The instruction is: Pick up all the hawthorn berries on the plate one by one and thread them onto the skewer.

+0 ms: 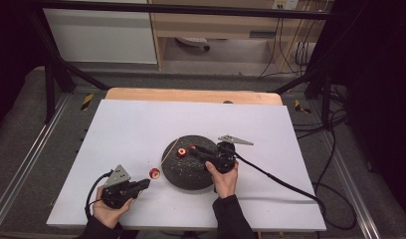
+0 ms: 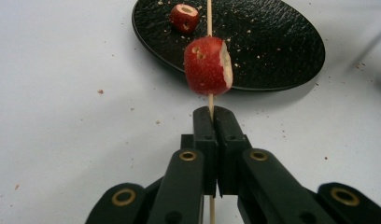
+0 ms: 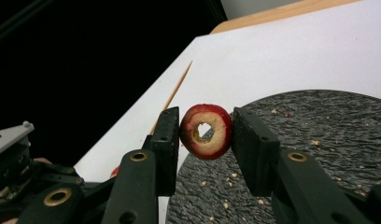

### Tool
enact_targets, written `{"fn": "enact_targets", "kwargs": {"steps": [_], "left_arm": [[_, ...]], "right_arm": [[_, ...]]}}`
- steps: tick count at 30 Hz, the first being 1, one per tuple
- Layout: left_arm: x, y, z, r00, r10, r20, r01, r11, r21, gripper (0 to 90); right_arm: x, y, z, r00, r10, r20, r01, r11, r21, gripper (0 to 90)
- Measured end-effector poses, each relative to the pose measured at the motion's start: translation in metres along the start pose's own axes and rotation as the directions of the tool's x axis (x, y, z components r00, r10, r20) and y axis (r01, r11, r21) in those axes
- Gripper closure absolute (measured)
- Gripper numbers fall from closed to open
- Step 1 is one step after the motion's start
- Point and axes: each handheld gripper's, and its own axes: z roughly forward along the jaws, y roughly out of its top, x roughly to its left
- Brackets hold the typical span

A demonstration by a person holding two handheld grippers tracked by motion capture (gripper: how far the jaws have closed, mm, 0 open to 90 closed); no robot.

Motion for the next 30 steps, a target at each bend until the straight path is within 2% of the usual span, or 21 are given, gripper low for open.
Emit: {"fn": "enact_targets", "kwargs": {"steps": [6,11,19,30], "left_arm": [[-0.0012,-0.0001,0.0004,1.0,-0.001,0.002,0.001,1.0,-0.003,88.4],[-0.0023,0.0,0.0007,1.0,0.001,0.005,-0.001,1.0,-0.004,88.3],[-0.0048,0.0001,0.0018,0.9999,0.005,0.01,-0.004,1.0,-0.007,88.3],[-0.0098,0.0008,0.0033,0.9998,0.01,0.017,-0.01,0.9999,-0.013,88.4]], "right_arm": [[0.0013,-0.0038,0.0005,0.9995,0.032,-0.01,-0.032,0.9961,-0.082,63.1],[0.0035,-0.0033,0.0,0.9988,0.049,-0.01,-0.05,0.9862,-0.158,63.1],[0.0035,-0.0012,0.0004,0.9975,0.069,-0.013,-0.071,0.9741,-0.215,63.1],[0.0003,0.0022,0.0047,0.9926,0.119,-0.024,-0.121,0.9469,-0.298,63.2]]}}
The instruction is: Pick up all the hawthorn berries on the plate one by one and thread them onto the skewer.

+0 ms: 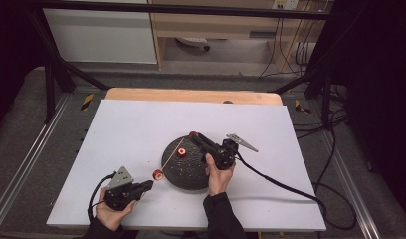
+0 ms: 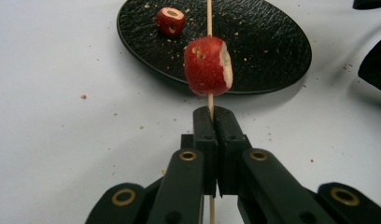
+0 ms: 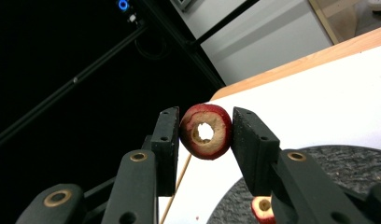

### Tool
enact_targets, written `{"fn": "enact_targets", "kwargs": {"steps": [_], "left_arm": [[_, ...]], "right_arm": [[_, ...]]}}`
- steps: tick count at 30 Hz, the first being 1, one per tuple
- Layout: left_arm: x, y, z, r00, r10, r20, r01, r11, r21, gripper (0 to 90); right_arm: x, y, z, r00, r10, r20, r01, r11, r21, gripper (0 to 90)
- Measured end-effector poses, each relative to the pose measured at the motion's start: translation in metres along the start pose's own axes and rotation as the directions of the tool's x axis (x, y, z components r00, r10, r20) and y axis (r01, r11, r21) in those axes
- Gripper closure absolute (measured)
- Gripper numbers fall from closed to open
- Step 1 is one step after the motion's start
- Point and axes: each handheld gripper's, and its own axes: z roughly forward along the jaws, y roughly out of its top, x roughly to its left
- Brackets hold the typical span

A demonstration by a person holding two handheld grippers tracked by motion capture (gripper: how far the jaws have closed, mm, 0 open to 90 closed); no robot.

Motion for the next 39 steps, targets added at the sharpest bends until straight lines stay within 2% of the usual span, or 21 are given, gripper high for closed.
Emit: {"fn": "enact_targets", "kwargs": {"steps": [13,23,39], "left_arm": [[-0.008,0.003,0.007,0.9994,-0.034,0.011,0.034,0.999,-0.028,88.4],[-0.015,0.005,0.015,0.9984,-0.051,0.022,0.052,0.9981,-0.032,88.3],[-0.019,0.006,0.019,0.9971,-0.069,0.033,0.07,0.9966,-0.044,88.3]], "right_arm": [[-0.006,-0.003,0.008,0.9978,0.066,-0.01,-0.067,0.9935,-0.092,63.2],[-0.007,-0.007,0.01,0.9957,0.089,-0.023,-0.092,0.9858,-0.14,63.3],[-0.008,-0.012,0.012,0.994,0.106,-0.027,-0.109,0.9811,-0.16,63.3]]}}
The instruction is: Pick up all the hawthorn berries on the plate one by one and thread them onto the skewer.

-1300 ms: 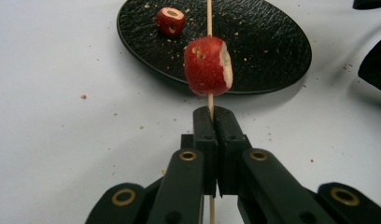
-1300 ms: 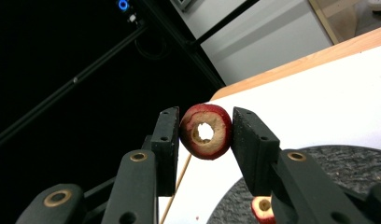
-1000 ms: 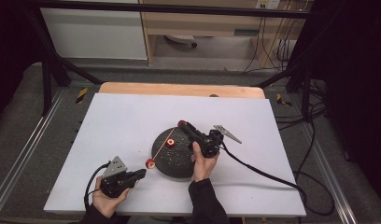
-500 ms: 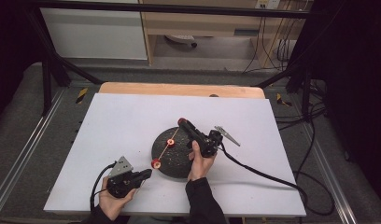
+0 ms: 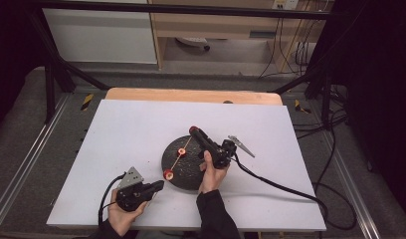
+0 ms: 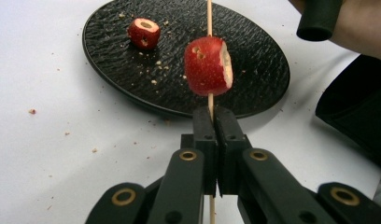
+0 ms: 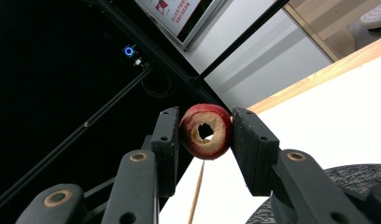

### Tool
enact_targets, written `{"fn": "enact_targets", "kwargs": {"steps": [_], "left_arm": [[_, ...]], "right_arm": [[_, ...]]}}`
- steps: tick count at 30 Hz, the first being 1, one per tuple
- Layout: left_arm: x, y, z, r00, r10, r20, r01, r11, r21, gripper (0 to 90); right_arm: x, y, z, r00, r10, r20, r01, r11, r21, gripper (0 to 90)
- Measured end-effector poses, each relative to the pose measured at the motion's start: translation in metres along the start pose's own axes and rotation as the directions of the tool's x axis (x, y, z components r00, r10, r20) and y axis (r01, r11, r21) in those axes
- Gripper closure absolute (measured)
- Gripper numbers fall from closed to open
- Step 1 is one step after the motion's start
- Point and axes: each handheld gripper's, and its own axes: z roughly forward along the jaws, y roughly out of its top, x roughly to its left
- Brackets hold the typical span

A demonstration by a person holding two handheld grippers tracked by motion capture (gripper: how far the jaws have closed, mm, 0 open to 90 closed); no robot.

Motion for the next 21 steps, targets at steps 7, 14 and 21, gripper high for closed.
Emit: {"fn": "enact_targets", "kwargs": {"steps": [7,14,21], "left_arm": [[-0.0012,0.0005,0.0018,0.9998,-0.02,0.004,0.02,0.9998,-0.009,88.4],[-0.0046,0.0019,0.0042,0.9992,-0.04,0.003,0.04,0.9989,-0.025,88.4],[-0.0092,0.0061,0.006,0.9985,-0.052,-0.015,0.051,0.9978,-0.043,88.4]], "right_arm": [[-0.0004,-0.0016,0.0001,1.0,0.005,-0.005,-0.005,1.0,0.001,63.3],[-0.0012,-0.0047,0.0,0.9998,0.016,-0.009,-0.016,0.9999,0.001,63.3],[-0.0012,-0.0064,-0.0001,0.9996,0.025,-0.015,-0.025,0.9997,-0.001,63.3]]}}
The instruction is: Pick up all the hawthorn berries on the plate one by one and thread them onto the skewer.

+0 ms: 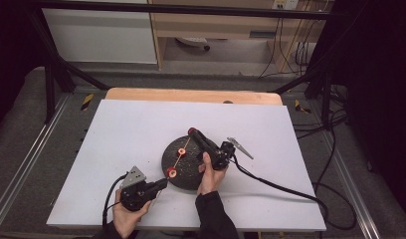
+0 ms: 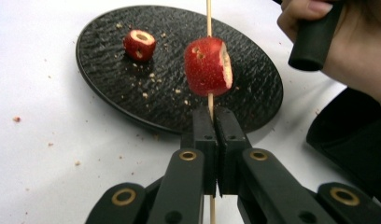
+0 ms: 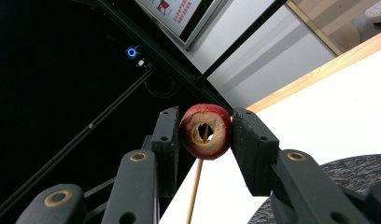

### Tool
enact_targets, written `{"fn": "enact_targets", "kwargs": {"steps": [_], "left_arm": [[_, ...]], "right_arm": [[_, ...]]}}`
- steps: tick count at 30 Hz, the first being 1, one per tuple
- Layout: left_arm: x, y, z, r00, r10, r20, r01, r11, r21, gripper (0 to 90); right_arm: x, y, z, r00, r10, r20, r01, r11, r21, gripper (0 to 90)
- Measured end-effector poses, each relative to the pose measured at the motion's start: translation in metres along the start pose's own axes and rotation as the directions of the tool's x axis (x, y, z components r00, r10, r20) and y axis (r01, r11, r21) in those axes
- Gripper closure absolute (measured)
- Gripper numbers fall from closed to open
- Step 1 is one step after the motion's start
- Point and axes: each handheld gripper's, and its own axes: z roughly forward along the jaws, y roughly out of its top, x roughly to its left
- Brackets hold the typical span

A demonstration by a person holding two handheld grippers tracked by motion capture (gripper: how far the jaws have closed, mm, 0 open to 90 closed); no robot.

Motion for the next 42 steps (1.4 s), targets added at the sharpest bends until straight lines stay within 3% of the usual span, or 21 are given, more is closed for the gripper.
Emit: {"fn": "enact_targets", "kwargs": {"steps": [4,20,42], "left_arm": [[-0.002,0.002,0.003,0.9999,-0.006,-0.015,0.006,1.0,0.005,88.4],[-0.008,0.033,0.015,0.9998,-0.014,-0.01,0.014,0.9997,-0.021,88.4],[-0.002,0.057,0.034,1.0,0.002,0.0,-0.002,0.9994,-0.034,88.4]], "right_arm": [[0.001,0.0,0.0,1.0,0.005,-0.001,-0.005,1.0,0.0,63.4],[0.006,0.002,-0.006,0.9997,-0.005,-0.022,0.006,0.9995,0.031,63.6],[0.008,-0.008,-0.012,0.9987,-0.046,-0.024,0.048,0.9949,0.088,63.6]]}}
